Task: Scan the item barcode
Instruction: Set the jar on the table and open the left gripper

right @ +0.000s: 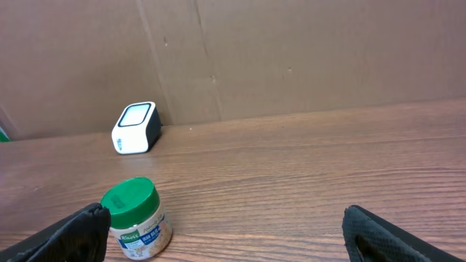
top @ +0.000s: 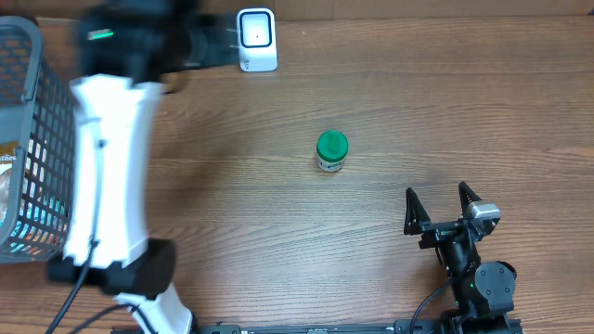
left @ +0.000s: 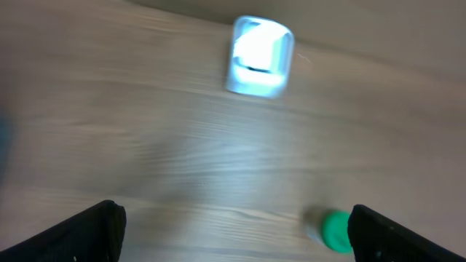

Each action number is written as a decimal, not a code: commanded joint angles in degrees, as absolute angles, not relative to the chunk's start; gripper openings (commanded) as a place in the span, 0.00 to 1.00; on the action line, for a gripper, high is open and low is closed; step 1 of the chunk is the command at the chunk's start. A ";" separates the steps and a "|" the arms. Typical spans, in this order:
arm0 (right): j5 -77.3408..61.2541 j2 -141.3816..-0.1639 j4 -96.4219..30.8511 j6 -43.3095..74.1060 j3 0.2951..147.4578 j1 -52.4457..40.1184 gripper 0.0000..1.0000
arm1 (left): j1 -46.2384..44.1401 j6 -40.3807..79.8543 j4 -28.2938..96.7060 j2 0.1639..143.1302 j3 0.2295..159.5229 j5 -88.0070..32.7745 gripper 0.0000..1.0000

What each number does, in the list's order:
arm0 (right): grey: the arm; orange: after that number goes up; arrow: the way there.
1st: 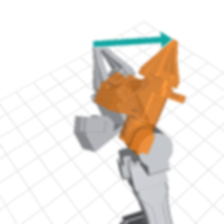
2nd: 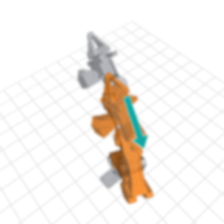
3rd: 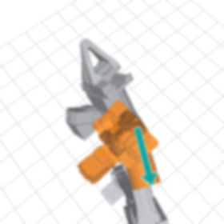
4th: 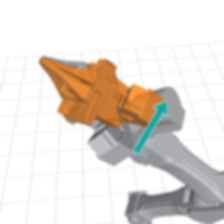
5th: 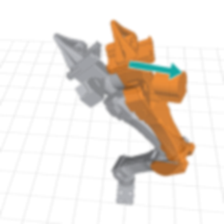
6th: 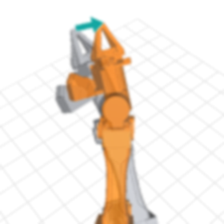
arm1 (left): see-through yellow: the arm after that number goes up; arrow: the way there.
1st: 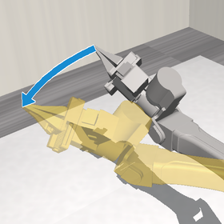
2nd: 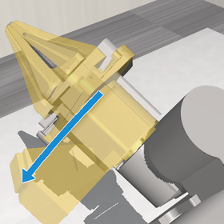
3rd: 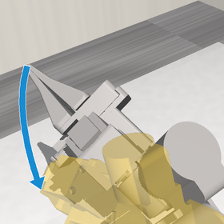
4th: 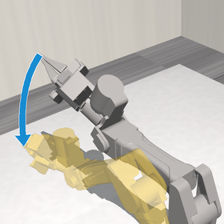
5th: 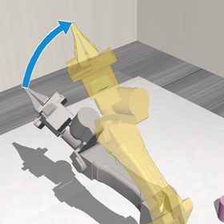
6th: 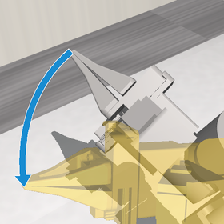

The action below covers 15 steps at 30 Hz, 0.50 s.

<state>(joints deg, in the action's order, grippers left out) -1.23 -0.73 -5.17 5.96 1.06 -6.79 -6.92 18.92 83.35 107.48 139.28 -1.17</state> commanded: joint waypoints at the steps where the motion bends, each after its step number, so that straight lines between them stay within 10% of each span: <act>1: -1.15 -0.23 -4.78 6.02 0.47 -6.72 1.00 | 3.95 17.56 86.08 103.24 140.00 -0.69 1.00; 15: -1.15 -0.23 -4.78 6.02 0.47 -6.72 1.00 | 38.48 20.86 87.79 104.77 139.28 -1.26 1.00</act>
<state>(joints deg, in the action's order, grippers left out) -1.23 -0.73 -5.15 6.00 1.06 -6.79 35.59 19.59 87.20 103.42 139.28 -1.04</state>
